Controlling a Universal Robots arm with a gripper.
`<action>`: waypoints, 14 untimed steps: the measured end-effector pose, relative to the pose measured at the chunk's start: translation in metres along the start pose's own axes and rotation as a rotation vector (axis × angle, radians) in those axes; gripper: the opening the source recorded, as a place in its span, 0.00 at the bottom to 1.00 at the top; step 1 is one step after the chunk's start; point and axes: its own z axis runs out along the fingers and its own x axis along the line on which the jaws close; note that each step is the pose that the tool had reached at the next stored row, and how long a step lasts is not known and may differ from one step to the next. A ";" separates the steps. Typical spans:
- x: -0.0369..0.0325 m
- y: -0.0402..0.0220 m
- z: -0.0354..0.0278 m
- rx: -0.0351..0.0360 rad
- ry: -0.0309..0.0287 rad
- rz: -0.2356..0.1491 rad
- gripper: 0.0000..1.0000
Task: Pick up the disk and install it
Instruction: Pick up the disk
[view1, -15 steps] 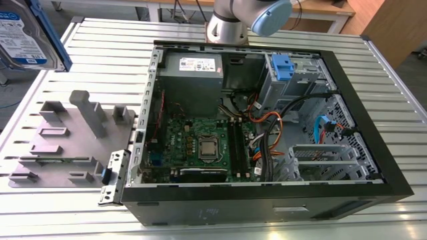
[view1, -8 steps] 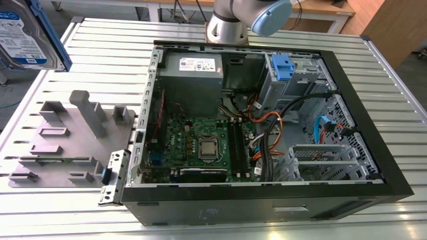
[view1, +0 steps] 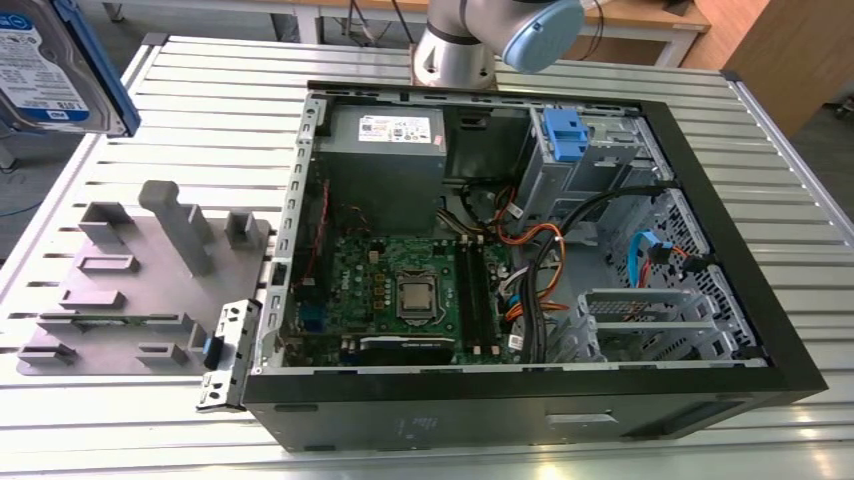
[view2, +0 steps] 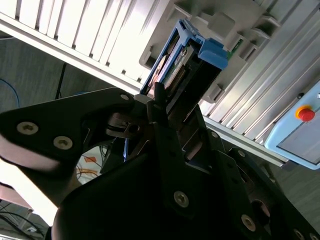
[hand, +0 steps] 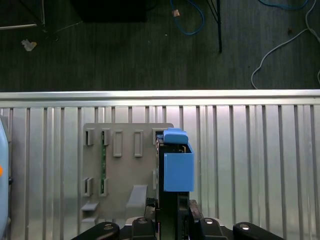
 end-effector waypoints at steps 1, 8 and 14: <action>0.0000 0.0000 -0.0010 0.0000 0.0001 0.000 0.35; -0.0004 0.0004 -0.0122 0.0000 0.0003 0.000 0.35; -0.0006 0.0007 -0.0202 0.0000 0.0003 0.000 0.35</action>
